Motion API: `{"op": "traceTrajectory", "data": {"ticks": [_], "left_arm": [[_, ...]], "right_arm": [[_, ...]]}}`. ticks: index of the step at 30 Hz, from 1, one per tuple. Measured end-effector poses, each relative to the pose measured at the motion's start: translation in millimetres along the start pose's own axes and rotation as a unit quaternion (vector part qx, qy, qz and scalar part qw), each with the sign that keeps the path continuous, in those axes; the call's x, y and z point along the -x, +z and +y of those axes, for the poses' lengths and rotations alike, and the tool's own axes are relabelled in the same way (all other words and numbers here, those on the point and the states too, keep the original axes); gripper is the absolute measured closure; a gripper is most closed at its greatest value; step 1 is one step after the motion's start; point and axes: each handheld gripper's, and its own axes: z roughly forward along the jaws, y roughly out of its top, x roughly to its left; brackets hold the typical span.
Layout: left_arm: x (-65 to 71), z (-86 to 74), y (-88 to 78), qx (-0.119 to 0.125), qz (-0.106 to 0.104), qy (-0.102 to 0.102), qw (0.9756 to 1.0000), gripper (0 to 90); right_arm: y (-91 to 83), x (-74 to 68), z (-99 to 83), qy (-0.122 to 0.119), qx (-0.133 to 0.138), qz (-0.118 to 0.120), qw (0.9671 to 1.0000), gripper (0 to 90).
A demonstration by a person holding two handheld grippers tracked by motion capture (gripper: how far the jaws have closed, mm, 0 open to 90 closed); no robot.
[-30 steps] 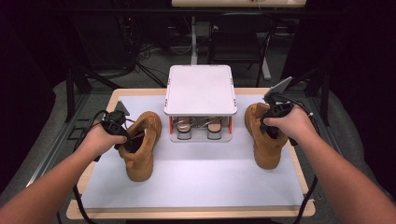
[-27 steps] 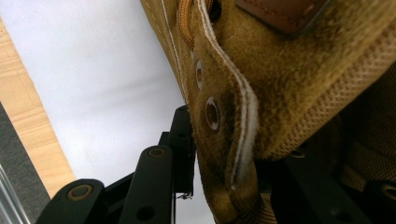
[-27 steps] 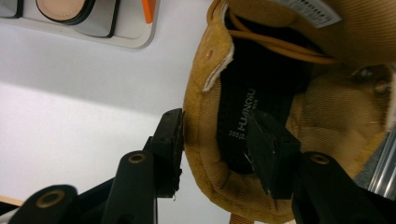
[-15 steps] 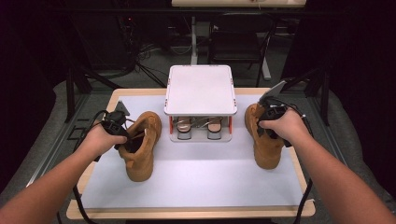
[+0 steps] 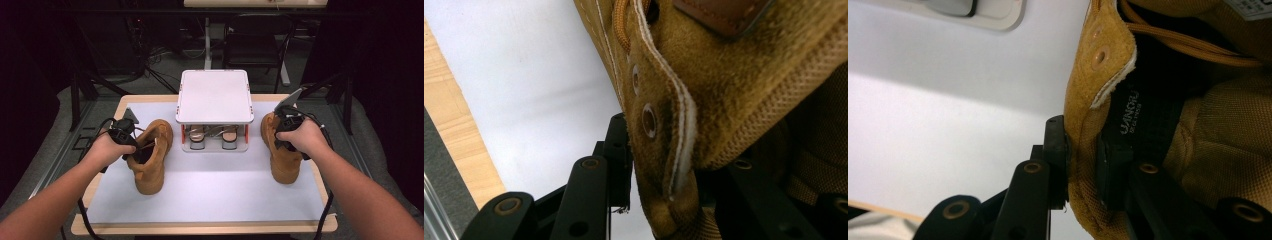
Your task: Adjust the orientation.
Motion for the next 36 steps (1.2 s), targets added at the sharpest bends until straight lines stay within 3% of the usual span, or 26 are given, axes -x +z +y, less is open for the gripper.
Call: {"op": "traceTrajectory", "data": {"ticks": [2,5,11,16,25,32,36], "left_arm": [[-0.1,-0.1,0.0,0.002,0.001,0.0,1.0,69.0],[0.3,-0.4,-0.3,0.006,0.003,0.001,1.0,70.3],[0.1,-1.0,-0.6,0.008,0.003,0.004,1.0,72.3],[-1.9,-1.2,-0.5,0.011,-0.013,0.002,0.9999,75.4],[0.7,-3.9,-0.9,0.021,-0.016,0.032,0.9991,79.0],[2.2,-5.0,-1.5,0.025,-0.023,0.041,0.9986,79.5],[2.5,-7.0,-1.9,0.025,-0.028,0.047,0.9982,79.6]], "right_arm": [[-1.6,-1.6,-4.4,-0.016,-0.013,-0.002,0.9998,78.0],[-1.1,-5.1,-12.1,-0.013,-0.002,0.002,0.9999,77.9],[-2.5,-11.4,-26.1,-0.035,-0.009,0.003,0.9993,77.8],[-3.4,-17.8,-35.0,-0.041,-0.017,0.005,0.999,77.9],[-3.7,-24.1,-45.3,-0.048,-0.025,0.008,0.9985,78.0],[-3.5,-28.7,-50.5,-0.049,-0.039,0.024,0.9977,77.6],[-2.9,-29.0,-50.2,-0.05,-0.035,0.022,0.9979,75.6]]}}
